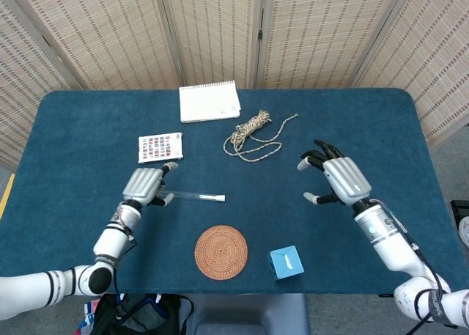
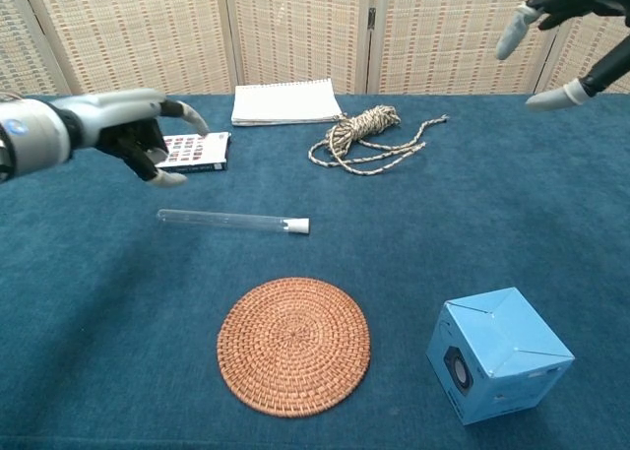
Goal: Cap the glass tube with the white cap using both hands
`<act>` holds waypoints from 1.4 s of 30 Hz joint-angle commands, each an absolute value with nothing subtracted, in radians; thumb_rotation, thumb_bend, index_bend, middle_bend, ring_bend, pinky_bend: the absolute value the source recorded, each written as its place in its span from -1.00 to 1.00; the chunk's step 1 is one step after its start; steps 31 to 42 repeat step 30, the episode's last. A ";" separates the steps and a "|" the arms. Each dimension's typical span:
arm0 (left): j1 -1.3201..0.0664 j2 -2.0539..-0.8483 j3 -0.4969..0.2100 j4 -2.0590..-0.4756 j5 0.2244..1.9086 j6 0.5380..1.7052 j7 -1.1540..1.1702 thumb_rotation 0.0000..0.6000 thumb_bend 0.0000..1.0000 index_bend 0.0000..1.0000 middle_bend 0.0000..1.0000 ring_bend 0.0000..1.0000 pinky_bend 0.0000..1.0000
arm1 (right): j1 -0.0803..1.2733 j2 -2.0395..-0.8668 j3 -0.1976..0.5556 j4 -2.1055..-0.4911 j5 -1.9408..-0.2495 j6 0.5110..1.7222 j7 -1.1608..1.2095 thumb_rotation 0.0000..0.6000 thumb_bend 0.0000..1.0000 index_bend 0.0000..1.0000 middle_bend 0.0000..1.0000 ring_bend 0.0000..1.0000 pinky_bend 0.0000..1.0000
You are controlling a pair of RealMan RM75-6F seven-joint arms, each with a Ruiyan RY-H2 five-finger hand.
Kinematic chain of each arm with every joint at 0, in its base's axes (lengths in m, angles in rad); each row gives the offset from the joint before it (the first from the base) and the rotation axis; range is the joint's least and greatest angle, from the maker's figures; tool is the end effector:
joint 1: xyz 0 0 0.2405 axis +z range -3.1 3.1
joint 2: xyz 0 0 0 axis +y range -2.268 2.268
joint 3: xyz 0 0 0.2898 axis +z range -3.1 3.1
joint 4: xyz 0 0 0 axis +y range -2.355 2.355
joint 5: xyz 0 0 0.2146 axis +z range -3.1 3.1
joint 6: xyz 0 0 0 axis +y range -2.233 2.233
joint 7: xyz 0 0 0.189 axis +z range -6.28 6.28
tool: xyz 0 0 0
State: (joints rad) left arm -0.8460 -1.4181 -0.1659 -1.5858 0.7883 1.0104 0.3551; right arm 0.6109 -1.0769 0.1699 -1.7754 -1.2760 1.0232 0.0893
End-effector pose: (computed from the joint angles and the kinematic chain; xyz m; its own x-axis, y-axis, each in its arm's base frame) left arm -0.1674 0.4368 0.0108 0.3563 0.2907 0.8880 0.9309 -0.1923 -0.3105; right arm -0.1891 -0.3834 0.1183 0.2297 -0.2430 0.9424 -0.9388 -0.3106 0.1487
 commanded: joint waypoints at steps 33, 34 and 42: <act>-0.265 -1.217 0.008 -1.762 1.291 1.656 0.301 1.00 -0.38 -0.52 -0.18 -0.25 -0.05 | 0.189 -1.019 -0.015 -1.705 -1.476 1.449 0.067 1.00 -0.43 -0.32 -0.42 -0.78 -0.56; -0.265 -1.217 0.008 -1.762 1.291 1.656 0.301 1.00 -0.38 -0.52 -0.18 -0.25 -0.05 | 0.189 -1.019 -0.015 -1.705 -1.476 1.449 0.067 1.00 -0.43 -0.32 -0.42 -0.78 -0.56; -0.265 -1.217 0.008 -1.762 1.291 1.656 0.301 1.00 -0.38 -0.52 -0.18 -0.25 -0.05 | 0.189 -1.019 -0.015 -1.705 -1.476 1.449 0.067 1.00 -0.43 -0.32 -0.42 -0.78 -0.56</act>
